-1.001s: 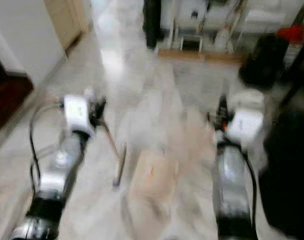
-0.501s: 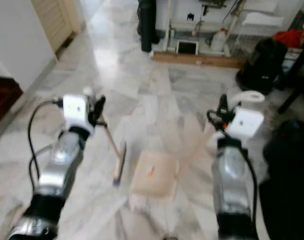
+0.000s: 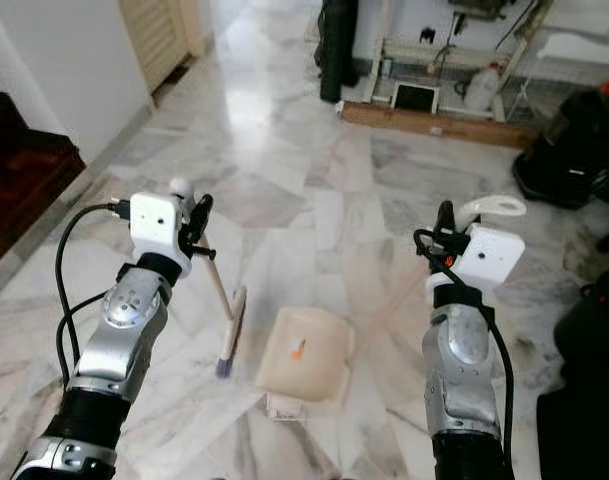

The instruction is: Sweep floor

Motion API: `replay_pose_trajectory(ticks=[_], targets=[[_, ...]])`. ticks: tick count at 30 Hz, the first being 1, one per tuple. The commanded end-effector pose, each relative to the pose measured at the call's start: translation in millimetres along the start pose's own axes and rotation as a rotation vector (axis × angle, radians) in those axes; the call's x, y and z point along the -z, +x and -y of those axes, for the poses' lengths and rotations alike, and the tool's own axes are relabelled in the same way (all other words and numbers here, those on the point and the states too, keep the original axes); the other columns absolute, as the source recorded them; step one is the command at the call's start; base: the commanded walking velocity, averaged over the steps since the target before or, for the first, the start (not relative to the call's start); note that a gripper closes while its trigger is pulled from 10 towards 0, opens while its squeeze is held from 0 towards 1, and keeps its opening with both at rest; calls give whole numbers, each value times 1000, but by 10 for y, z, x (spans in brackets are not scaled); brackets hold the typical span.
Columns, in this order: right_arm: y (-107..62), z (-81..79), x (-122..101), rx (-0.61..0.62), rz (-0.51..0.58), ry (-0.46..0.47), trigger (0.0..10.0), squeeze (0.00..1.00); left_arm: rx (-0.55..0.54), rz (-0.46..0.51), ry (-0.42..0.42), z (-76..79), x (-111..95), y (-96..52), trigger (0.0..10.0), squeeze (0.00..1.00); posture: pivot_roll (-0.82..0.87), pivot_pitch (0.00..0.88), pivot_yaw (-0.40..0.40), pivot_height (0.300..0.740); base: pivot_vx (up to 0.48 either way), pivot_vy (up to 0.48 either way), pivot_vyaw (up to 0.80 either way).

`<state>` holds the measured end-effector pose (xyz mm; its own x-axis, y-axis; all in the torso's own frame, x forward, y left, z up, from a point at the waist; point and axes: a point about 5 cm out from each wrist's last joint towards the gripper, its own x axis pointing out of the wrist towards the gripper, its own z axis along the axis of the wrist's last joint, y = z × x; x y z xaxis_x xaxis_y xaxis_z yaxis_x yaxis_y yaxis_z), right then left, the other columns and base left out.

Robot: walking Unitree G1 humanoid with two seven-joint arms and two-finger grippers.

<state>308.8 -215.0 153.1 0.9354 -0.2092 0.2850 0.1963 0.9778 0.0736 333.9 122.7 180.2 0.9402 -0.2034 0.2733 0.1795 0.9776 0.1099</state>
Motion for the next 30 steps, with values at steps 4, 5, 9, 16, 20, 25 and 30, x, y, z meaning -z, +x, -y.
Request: replay_pose_trajectory(ticks=[4,5,9,16,20,25,30], targets=[[-3,75,-19,16,20,-12,10000,0,24,52,-16,41,-109,15,10000,0,88,156,-30,740,0,0,0],[-3,80,-16,15,19,-15,10000,0,24,50,-15,40,-107,12,10000,0,87,156,-30,740,0,0,0],[-10,142,38,24,2,-37,10000,0,23,42,-7,31,-90,11,10000,0,90,157,-30,740,0,0,0],[-45,209,167,31,-39,-84,10000,0,39,37,-7,26,-90,15,10000,0,90,159,-26,740,0,0,0],[-94,205,286,39,-70,-87,10000,0,48,39,-9,46,-99,15,10000,0,98,163,-24,740,0,0,0],[-135,202,398,45,-100,-103,10000,0,48,39,-2,16,-107,0,10000,0,113,170,-19,740,0,0,0],[-157,200,503,34,-129,-139,10000,0,47,39,6,-9,-117,-19,10000,0,124,175,-17,740,0,0,0]])
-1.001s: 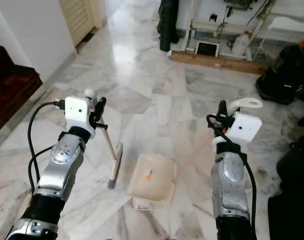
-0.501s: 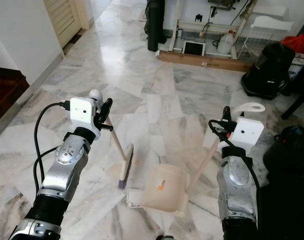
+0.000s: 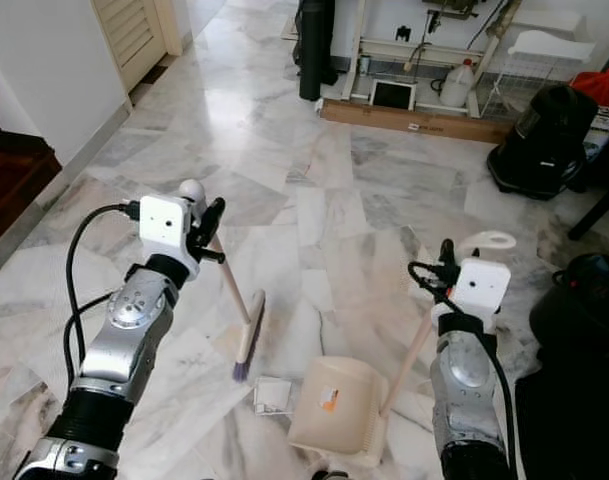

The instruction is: Sweep floor

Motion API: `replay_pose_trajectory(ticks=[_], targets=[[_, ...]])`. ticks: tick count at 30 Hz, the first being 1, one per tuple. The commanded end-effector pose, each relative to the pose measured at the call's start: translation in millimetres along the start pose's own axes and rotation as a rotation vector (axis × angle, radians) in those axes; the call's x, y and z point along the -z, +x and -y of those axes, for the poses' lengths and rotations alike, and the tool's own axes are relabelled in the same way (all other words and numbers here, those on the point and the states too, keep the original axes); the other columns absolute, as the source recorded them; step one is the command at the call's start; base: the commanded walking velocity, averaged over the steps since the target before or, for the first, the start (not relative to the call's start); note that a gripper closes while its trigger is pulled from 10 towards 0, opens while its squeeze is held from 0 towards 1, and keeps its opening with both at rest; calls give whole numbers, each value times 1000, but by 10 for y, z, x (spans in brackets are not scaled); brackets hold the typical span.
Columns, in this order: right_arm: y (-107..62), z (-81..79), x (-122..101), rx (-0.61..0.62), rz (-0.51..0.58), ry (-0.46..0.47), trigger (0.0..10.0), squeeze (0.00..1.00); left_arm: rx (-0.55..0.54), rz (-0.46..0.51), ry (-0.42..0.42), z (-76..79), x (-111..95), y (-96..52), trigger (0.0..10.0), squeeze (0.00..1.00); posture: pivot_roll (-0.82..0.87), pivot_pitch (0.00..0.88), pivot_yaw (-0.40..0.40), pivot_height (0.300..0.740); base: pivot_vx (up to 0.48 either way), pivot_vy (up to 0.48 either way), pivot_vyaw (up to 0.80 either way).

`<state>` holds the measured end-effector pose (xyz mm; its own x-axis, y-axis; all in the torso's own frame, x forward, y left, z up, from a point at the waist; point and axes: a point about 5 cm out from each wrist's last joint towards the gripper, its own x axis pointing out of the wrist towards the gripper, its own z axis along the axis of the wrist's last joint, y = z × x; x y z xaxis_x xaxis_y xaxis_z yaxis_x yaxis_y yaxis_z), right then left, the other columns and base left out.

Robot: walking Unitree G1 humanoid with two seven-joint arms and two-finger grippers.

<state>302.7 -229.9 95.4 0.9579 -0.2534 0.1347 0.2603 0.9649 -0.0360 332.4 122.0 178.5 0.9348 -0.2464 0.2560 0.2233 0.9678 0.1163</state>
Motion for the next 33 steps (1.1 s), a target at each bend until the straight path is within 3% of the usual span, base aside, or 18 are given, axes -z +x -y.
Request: replay_pose_trajectory(ticks=[1,17,33], targets=[[29,0,-25,-4,24,-20,10000,0,2,52,14,-24,-130,-8,10000,0,124,175,-16,740,0,0,0],[-51,-65,232,32,-31,-80,10000,0,11,50,39,-92,-172,-79,10000,0,175,192,4,740,0,0,0],[78,104,177,82,-9,-149,10000,0,-1,55,64,-152,-218,-147,10000,0,204,206,12,740,0,0,0]])
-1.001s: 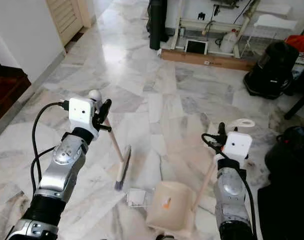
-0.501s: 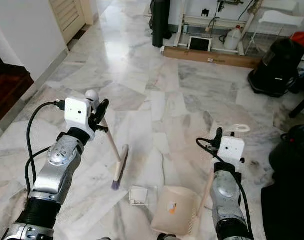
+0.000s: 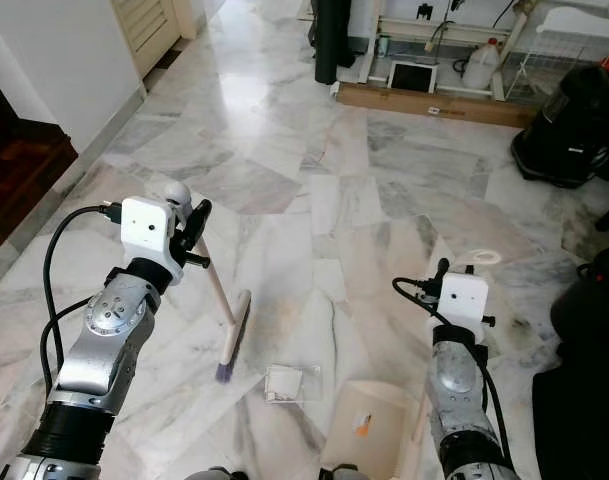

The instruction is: Sweep floor

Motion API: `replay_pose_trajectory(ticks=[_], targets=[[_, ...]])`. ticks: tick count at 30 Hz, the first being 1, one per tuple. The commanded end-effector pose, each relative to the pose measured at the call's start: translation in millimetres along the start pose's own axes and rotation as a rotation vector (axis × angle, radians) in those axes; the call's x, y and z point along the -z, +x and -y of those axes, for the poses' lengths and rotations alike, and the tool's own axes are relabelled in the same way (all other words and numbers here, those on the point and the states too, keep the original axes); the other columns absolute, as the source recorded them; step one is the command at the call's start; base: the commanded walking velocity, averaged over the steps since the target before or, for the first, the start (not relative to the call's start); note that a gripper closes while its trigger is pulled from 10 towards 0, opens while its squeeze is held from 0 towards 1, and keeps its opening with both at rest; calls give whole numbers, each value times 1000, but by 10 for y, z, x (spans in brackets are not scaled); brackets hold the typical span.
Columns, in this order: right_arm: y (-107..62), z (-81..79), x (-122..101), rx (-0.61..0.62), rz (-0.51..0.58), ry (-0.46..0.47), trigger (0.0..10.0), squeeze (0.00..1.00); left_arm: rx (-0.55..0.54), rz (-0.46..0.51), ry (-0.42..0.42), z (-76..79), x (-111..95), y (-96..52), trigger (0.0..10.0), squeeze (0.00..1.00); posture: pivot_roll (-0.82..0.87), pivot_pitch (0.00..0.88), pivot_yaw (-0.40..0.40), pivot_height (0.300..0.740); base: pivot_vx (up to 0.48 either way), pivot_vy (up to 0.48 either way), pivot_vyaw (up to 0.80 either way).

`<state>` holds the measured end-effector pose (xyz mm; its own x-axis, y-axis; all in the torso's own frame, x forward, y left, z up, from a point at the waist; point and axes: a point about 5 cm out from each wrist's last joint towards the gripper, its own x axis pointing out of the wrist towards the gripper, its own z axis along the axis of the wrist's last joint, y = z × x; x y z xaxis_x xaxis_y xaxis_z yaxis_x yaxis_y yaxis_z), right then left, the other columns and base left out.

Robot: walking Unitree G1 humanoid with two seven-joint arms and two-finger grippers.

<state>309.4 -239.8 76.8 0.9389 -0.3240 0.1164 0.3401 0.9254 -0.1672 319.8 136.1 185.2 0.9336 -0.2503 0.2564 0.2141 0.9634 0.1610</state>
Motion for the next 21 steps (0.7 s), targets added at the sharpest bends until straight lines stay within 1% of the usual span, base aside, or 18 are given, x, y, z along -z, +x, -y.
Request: replay_pose_trajectory(ticks=[1,4,8,11,14,16,17,19,21], targets=[[16,34,-18,13,17,-6,10000,0,-6,54,19,-41,-125,-12,10000,0,204,206,12,740,0,0,0],[46,52,-46,30,30,-18,10000,0,-8,55,24,-53,-144,-26,10000,0,210,212,12,740,0,0,0],[36,45,-21,41,22,-22,10000,0,-6,55,28,-56,-158,-42,10000,0,223,223,13,740,0,0,0],[-83,-13,148,32,-50,-43,10000,0,22,45,27,-41,-181,-62,10000,0,258,236,19,740,0,0,0],[-177,-43,258,28,-98,-30,10000,0,32,48,21,-44,-218,-63,10000,0,270,241,22,740,0,0,0],[-316,-106,393,28,-157,-22,10000,0,49,40,-1,-62,-256,-67,10000,0,281,255,29,740,0,0,0],[-316,-106,393,28,-157,-22,10000,0,49,40,-1,-62,-256,-67,10000,0,281,255,29,740,0,0,0],[-380,-148,444,22,-180,-16,10000,0,53,25,-20,-74,-250,-71,10000,0,280,260,30,740,0,0,0],[-429,-195,475,12,-193,-5,10000,0,59,-4,-37,-85,-196,-76,10000,0,272,264,29,740,0,0,0]])
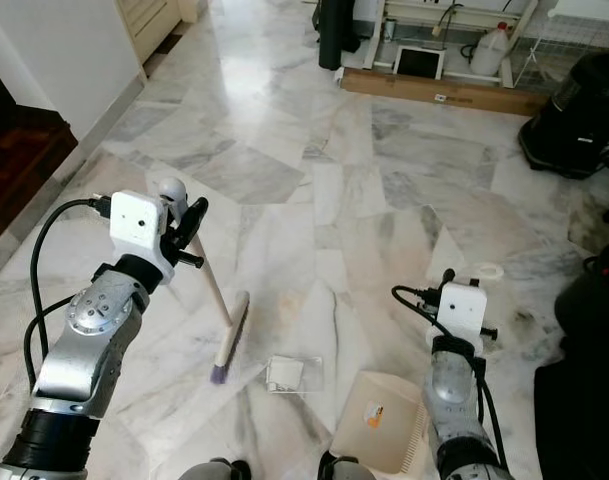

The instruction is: Sweep floor

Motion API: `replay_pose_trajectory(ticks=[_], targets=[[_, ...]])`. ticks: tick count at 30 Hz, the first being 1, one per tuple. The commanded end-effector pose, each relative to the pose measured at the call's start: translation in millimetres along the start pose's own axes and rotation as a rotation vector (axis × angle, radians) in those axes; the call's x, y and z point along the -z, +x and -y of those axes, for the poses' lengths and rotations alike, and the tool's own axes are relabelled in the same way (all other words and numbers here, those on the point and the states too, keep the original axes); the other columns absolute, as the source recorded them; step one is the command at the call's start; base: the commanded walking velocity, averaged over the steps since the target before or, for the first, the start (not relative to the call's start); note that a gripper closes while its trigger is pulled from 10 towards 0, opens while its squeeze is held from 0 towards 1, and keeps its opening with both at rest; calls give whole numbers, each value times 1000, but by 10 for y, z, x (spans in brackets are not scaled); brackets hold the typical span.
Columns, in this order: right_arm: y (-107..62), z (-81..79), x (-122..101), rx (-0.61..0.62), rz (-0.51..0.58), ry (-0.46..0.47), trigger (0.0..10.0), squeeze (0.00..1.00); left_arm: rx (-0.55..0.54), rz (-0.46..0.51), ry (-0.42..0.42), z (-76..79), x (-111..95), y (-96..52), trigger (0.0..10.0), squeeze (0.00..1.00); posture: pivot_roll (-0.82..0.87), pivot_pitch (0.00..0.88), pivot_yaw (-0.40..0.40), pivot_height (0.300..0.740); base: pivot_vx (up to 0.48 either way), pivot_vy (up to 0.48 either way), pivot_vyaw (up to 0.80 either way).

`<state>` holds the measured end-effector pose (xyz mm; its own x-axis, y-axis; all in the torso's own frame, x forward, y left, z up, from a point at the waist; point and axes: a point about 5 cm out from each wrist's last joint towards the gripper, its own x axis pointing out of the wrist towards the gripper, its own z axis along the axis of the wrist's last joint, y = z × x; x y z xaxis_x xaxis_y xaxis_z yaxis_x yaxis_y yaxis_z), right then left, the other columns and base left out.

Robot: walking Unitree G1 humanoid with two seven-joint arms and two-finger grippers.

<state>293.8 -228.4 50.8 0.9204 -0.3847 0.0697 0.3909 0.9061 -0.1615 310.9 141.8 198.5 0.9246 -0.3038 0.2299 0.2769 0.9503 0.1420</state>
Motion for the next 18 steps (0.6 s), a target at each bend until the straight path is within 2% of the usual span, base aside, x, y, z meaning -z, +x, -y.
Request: replay_pose_trajectory(ticks=[1,8,9,10,11,12,16,18], targets=[[-205,-87,263,-43,-136,-10,10000,0,2,14,-2,-25,-49,-15,10000,0,272,264,29,740,0,0,0],[-238,-145,273,-61,-137,16,10000,0,10,-48,-17,-39,95,7,10000,0,249,271,20,740,0,0,0],[-239,-148,271,-61,-136,19,10000,0,20,-56,4,-49,111,14,10000,0,243,271,19,740,0,0,0],[-240,-154,261,-63,-128,23,10000,0,4,-59,86,-128,121,20,10000,0,239,275,18,740,0,0,0],[-240,-154,261,-63,-128,23,10000,0,4,-59,86,-128,121,20,10000,0,239,275,18,740,0,0,0],[-230,-165,236,-68,-113,36,10000,0,-49,-66,152,-281,142,25,10000,0,234,278,16,740,0,0,0],[-221,-174,216,-73,-102,45,10000,0,-74,-79,194,-379,169,24,10000,0,230,279,14,740,0,0,0],[-219,-177,212,-78,-100,47,10000,0,-82,-105,254,-444,226,33,10000,0,221,285,10,740,0,0,0]])
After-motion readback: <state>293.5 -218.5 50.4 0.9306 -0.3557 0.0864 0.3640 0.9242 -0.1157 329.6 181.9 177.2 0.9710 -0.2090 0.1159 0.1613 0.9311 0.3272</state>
